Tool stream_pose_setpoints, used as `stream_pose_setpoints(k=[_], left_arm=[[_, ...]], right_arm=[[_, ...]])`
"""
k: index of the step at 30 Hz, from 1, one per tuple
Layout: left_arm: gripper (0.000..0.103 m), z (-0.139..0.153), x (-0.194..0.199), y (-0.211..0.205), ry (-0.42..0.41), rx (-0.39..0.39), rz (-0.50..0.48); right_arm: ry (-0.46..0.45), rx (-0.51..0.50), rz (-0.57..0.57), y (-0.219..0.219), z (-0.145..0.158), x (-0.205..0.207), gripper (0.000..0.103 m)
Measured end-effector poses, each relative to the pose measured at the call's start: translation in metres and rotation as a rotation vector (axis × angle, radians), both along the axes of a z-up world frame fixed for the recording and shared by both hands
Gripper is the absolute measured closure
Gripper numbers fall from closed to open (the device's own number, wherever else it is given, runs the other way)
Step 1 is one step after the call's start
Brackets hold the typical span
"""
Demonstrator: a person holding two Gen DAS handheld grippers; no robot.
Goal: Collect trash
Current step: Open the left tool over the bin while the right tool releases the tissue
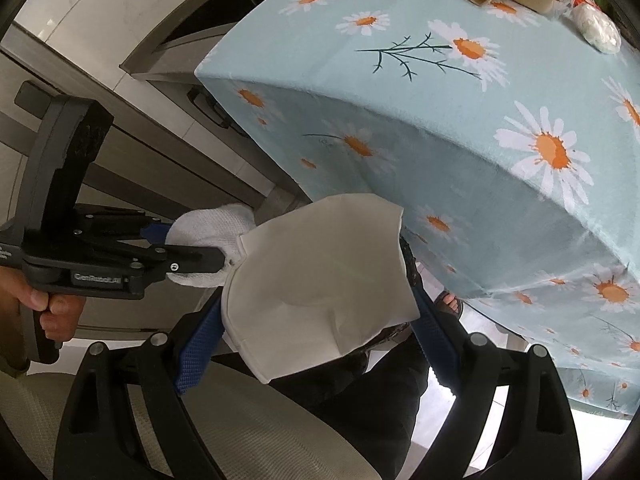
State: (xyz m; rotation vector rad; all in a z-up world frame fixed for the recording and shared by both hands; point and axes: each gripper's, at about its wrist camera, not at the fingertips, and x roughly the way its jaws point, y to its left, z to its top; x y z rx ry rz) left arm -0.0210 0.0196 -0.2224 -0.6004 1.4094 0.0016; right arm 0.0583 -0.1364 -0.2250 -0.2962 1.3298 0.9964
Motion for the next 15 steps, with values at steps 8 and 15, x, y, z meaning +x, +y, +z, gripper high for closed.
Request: stream_pose_setpoints(k=[8, 15], left_arm=[[0.054, 0.0014, 0.0032, 0.0006, 0.004, 0.002, 0.009], [0.047, 0.0035, 0.0055, 0.0012, -0.001, 0.001, 0.014]], right_arm=[[0.011, 0.011, -0.003, -0.0034, 0.0018, 0.0031, 0.012], [0.011, 0.020, -0.021, -0.0069, 0.0056, 0.0052, 0.012]])
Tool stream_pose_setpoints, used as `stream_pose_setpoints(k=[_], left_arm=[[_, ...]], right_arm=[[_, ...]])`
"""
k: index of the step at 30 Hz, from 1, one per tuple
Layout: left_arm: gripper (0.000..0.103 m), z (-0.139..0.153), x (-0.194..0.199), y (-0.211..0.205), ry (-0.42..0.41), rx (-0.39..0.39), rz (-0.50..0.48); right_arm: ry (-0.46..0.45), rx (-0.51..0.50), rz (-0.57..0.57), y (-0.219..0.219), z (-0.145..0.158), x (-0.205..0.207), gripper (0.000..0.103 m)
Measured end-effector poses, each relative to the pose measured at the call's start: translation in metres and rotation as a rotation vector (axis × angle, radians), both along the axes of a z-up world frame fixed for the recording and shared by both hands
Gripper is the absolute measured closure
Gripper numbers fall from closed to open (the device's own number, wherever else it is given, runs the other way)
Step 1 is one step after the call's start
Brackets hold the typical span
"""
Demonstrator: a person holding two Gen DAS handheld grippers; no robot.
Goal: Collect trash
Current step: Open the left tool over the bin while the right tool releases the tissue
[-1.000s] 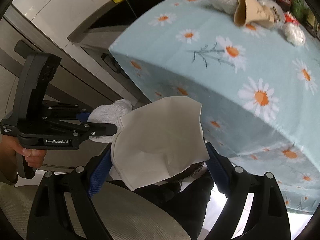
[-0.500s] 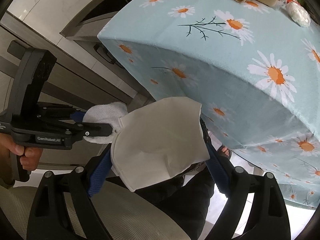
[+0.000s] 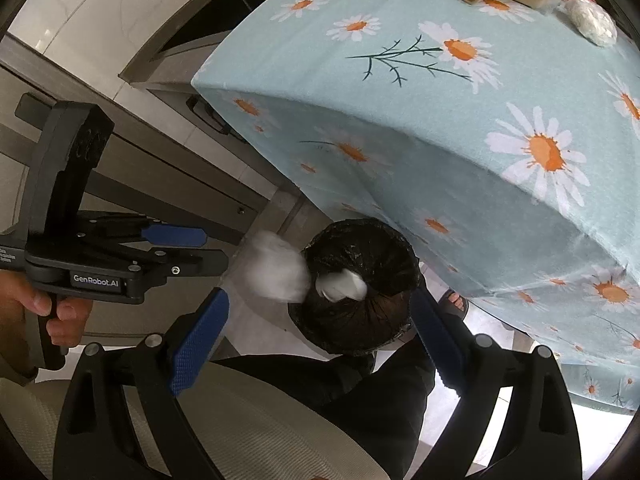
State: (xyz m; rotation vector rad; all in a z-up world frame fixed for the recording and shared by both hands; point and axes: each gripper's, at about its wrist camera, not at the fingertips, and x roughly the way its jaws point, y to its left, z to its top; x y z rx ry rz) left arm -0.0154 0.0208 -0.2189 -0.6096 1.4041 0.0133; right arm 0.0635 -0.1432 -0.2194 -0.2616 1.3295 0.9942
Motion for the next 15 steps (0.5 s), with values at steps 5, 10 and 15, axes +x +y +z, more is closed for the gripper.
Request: stream_pose_setpoints(k=[5, 10, 15], left_arm=[[0.046, 0.0008, 0.0015, -0.0002, 0.002, 0.002, -0.001], [0.047, 0.0012, 0.0020, 0.0005, 0.001, 0.003, -0.005], [0.047, 0.0045, 0.0026, 0.0014, -0.008, 0.008, -0.006]], right_arm=[[-0.006, 0.003, -0.009, 0.0000, 0.0030, 0.0012, 0.012], [-0.011, 0.004, -0.017, 0.0001, 0.0055, 0.0016, 0.012], [-0.022, 0.010, -0.022, -0.0017, 0.0088, 0.0011, 0.012]])
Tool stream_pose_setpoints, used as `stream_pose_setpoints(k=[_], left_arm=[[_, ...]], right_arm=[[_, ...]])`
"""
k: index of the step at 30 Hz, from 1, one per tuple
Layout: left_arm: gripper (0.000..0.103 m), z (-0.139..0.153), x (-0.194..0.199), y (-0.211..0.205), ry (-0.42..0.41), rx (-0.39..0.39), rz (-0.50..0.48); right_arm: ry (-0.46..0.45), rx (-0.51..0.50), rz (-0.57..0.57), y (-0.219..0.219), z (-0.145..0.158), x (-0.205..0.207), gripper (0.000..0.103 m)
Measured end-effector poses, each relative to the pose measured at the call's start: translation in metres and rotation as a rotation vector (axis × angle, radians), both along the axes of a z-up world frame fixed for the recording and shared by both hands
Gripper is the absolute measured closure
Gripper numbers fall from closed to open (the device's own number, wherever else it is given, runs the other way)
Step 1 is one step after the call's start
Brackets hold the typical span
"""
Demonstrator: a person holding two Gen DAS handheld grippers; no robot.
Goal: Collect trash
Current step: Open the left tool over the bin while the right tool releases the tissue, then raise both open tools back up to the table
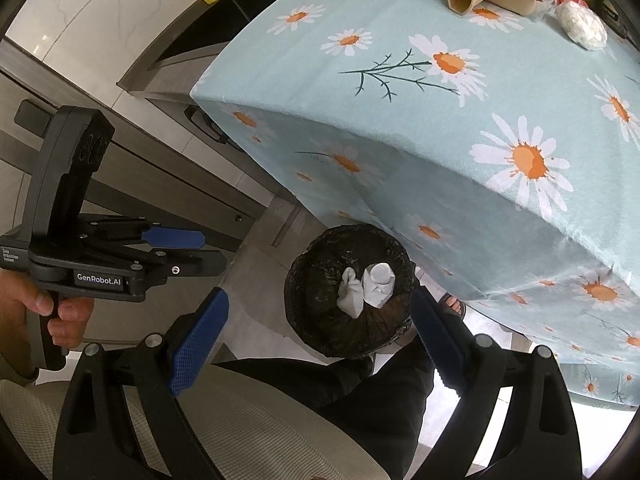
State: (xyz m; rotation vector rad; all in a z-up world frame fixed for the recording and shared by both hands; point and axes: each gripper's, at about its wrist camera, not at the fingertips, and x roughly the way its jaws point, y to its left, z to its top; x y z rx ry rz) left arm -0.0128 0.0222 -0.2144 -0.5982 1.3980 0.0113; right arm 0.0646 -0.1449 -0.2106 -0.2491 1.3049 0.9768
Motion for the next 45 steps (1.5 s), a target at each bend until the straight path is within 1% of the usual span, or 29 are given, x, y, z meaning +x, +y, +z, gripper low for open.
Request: stream_pose_setpoints(k=[6, 12, 18, 27, 32, 35, 39, 45], left_arm=[[0.046, 0.012, 0.002, 0.001, -0.030, 0.010, -0.005], [0.047, 0.032, 0.008, 0.005, -0.078, 0.025, 0.004], [0.046, 0.059, 0.024, 0.002, -0.141, 0.043, -0.020], [0.047, 0.097, 0.063, -0.011, -0.229, 0.071, -0.051], [0.047, 0.108, 0.087, -0.017, -0.251, 0.087, -0.060], [0.046, 0.117, 0.106, -0.022, -0.266, 0.110, -0.065], [0.046, 0.127, 0.132, -0.019, -0.279, 0.153, -0.057], [0.046, 0.140, 0.171, -0.013, -0.275, 0.201, -0.035]], right_arm=[[-0.023, 0.005, -0.015, -0.003, 0.009, 0.001, 0.012], [-0.069, 0.023, -0.050, -0.011, 0.029, 0.007, 0.012], [-0.129, 0.055, -0.107, -0.029, 0.054, 0.023, 0.012], [-0.226, 0.083, -0.196, -0.062, 0.086, 0.073, 0.012], [-0.256, 0.091, -0.227, -0.077, 0.098, 0.105, 0.012], [-0.267, 0.094, -0.236, -0.085, 0.102, 0.125, 0.012], [-0.277, 0.097, -0.249, -0.092, 0.104, 0.155, 0.012], [-0.273, 0.096, -0.263, -0.099, 0.101, 0.197, 0.012]])
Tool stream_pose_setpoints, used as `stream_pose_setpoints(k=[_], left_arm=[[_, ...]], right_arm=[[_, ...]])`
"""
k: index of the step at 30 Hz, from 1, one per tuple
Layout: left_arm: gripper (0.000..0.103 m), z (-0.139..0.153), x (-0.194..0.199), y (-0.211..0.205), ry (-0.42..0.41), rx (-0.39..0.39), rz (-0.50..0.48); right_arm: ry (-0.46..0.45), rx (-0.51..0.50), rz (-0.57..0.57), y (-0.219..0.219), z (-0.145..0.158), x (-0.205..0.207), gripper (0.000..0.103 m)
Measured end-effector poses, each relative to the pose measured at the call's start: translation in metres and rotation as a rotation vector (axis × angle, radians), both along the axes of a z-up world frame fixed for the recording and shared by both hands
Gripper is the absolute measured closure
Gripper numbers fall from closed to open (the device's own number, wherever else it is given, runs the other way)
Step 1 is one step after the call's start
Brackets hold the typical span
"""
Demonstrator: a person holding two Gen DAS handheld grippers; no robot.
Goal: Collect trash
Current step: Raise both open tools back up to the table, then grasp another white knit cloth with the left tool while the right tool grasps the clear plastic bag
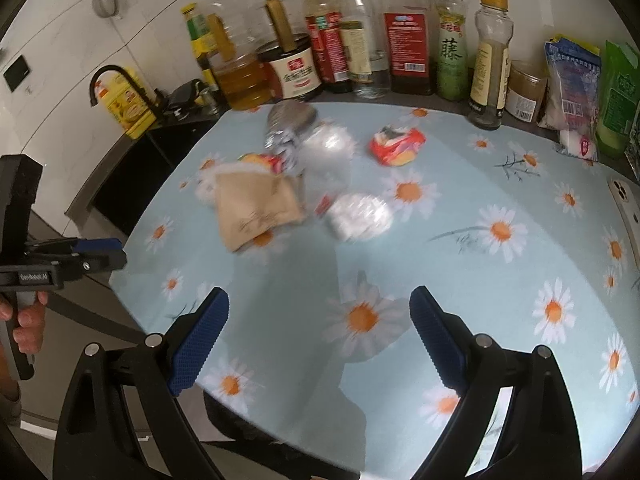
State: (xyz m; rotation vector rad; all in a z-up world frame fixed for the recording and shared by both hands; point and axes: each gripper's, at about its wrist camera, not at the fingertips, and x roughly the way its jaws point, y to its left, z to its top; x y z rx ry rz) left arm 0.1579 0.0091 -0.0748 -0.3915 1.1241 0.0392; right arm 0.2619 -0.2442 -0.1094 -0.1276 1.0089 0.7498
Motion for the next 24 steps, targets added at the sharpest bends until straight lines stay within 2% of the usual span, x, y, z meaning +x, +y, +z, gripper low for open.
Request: stream_pose_setpoints(k=[3, 4, 5, 13, 17, 24], left_arm=[[0.045, 0.000, 0.017, 0.002, 0.009, 0.019, 0.005], [0.037, -0.002, 0.023, 0.003, 0.013, 0.021, 0.008], [0.036, -0.004, 0.030, 0.005, 0.014, 0.021, 0.016], [0.036, -0.014, 0.071, 0.015, 0.024, 0.006, 0.042], [0.036, -0.022, 0.088, 0.020, 0.041, -0.004, 0.058], [0.036, -0.033, 0.109, 0.029, 0.062, -0.057, 0.089]], right_arm=[[0.010, -0.002, 0.007, 0.001, -0.006, 0.018, 0.012], [0.014, -0.003, 0.009, 0.002, -0.008, 0.022, 0.012], [0.020, -0.001, 0.013, 0.003, -0.010, 0.026, 0.012], [0.032, -0.031, 0.056, 0.021, -0.026, 0.054, 0.013], [0.050, -0.043, 0.085, 0.030, -0.036, 0.065, 0.020], [0.065, -0.062, 0.108, 0.038, -0.048, 0.082, 0.026]])
